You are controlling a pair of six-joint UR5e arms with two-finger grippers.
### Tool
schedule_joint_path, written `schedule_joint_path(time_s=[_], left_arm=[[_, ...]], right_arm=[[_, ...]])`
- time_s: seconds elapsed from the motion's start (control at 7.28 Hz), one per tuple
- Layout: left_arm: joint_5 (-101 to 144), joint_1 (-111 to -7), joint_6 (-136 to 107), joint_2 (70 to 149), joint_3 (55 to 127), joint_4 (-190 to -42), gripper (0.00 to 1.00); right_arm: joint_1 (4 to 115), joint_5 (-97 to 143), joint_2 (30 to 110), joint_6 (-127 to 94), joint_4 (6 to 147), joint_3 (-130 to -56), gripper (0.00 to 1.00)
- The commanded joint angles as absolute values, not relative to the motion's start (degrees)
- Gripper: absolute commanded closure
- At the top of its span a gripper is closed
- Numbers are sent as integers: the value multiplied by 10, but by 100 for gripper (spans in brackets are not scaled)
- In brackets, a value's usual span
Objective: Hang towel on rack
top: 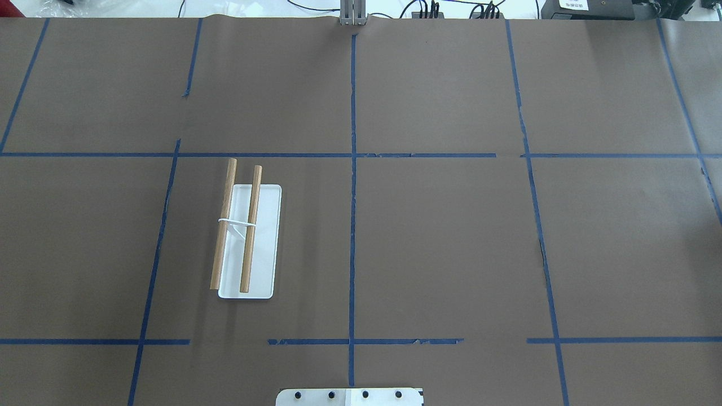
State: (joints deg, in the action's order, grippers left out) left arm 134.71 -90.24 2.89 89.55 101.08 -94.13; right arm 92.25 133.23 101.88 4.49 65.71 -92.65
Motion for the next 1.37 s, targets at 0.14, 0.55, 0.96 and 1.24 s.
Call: schedule_joint_path(time_s=[0.14,0.55,0.96,1.24], left_arm=[[1348,-901,30,905,988,-1001,0],[1349,-901,30,906,990,-1002,0],[1348,-901,31,906,992,-1003,0],[1349,-901,31,906,992,-1003,0]], right_arm=[[870,1279,1021,72,636,-868,0],[858,1272,1027,78,548,-808,4],[799,1237,1023,82,478,-731,2],[799,1235,1030,104,477,-729,14]])
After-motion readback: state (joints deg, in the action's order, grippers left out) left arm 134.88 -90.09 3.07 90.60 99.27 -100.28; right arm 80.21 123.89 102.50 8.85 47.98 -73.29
